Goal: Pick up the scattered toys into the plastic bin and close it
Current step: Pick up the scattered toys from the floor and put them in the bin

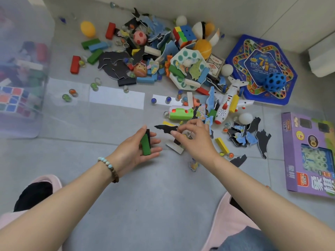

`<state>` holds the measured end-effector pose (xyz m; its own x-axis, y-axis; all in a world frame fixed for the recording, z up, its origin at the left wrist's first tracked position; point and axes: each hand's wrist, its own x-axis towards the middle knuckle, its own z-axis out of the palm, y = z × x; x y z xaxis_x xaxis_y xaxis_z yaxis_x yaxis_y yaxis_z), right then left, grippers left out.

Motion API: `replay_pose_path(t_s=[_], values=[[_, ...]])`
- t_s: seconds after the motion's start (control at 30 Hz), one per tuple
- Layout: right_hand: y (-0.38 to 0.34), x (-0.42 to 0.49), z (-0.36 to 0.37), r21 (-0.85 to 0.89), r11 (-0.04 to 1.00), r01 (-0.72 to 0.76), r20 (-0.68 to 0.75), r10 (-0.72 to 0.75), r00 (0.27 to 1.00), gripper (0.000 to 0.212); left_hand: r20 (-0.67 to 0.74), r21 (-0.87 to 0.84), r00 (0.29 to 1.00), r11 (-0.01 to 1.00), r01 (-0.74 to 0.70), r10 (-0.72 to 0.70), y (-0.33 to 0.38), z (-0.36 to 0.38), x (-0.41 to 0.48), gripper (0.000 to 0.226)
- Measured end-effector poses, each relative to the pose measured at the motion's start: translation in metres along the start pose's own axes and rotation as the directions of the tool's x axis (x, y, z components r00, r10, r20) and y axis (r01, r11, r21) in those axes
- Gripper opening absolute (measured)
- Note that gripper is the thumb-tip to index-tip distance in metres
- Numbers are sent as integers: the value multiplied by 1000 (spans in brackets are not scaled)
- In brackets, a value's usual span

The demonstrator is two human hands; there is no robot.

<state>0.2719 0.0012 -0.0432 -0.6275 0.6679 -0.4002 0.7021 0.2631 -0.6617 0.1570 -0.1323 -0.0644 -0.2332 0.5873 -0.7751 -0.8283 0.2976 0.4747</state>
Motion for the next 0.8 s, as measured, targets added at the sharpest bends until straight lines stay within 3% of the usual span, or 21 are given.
replay_pose_path(t_s=[0.1,0.27,0.43,0.5,0.57,0.63,0.7,0.8], values=[[-11,-7,-4,-9,997,79,134,-77,988,16,101,-119,995,993,-1,14,0,5,-2,36],[10,-12,1,-406,902,145,44,-139,989,33,16,-109,997,991,-76,78,-3,-4,1,18],[19,-13,7,-522,834,177,54,-174,983,26,-9,-114,998,991,-65,64,-2,-8,2,27],[15,-11,5,-445,883,148,-6,-169,986,22,-7,-149,999,988,-45,44,1,-6,3,40],[5,-10,6,-244,965,93,-86,-117,989,19,19,-164,1000,986,-14,18,3,-6,4,52],[-8,-8,9,-82,994,79,-78,-86,993,18,77,-167,997,985,31,-18,4,-4,3,58],[-15,-6,14,-32,994,102,-56,-104,993,21,120,-191,993,980,47,-25,4,-1,1,53],[-7,3,16,-7,998,69,-142,-69,987,23,50,-181,997,983,-43,53,2,1,2,24]])
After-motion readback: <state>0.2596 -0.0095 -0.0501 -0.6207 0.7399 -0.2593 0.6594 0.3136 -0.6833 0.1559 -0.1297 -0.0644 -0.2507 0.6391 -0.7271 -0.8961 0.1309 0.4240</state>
